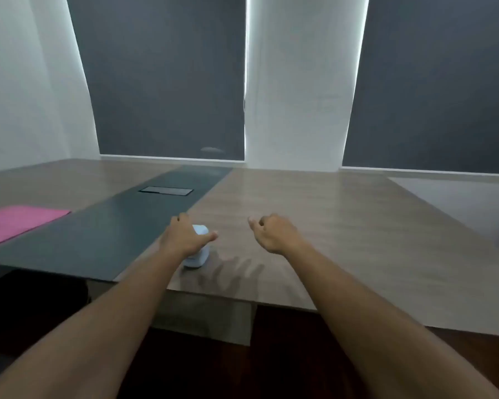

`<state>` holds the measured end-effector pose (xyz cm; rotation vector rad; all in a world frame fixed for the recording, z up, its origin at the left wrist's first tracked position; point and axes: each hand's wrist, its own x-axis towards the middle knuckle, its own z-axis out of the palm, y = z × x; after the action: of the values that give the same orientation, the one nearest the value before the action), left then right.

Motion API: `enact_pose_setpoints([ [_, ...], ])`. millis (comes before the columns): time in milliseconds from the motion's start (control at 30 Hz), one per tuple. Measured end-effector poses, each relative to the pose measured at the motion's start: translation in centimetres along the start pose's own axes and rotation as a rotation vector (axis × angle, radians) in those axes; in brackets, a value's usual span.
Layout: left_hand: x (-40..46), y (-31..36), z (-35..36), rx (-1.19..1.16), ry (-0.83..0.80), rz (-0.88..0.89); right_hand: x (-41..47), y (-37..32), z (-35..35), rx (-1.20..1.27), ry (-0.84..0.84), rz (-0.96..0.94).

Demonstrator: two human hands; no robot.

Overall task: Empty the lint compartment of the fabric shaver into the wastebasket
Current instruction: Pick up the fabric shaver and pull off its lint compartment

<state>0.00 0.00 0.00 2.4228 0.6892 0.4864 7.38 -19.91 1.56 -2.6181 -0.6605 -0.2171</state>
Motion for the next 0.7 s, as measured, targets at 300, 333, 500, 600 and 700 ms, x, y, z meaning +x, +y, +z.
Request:
enact_pose_setpoints([
  [300,0.5,-2.4,3.2,-0.331,0.181,-0.201,0.5,-0.3,5.0,0.166,0.061,-0.074],
  [333,0.7,-2.3,3.2,-0.369,0.174,-0.223,0.4,-0.4,5.0,0.197,0.067,-0.078],
  [500,2.7,-1.8,2.9,-0.787,0.048,-0.378,1.4,-1.0,5.1,0.488,0.033,0.051],
  [600,3.2,-0.5,3.0,-0.954,-0.051,-0.367,1.5,-1.3,5.0,0.801,-0.206,0.239],
  [700,3.4,1.0,3.5,-0.993,-0.125,-0.331,1.3,-1.2,4.8,0.987,-0.385,0.329],
])
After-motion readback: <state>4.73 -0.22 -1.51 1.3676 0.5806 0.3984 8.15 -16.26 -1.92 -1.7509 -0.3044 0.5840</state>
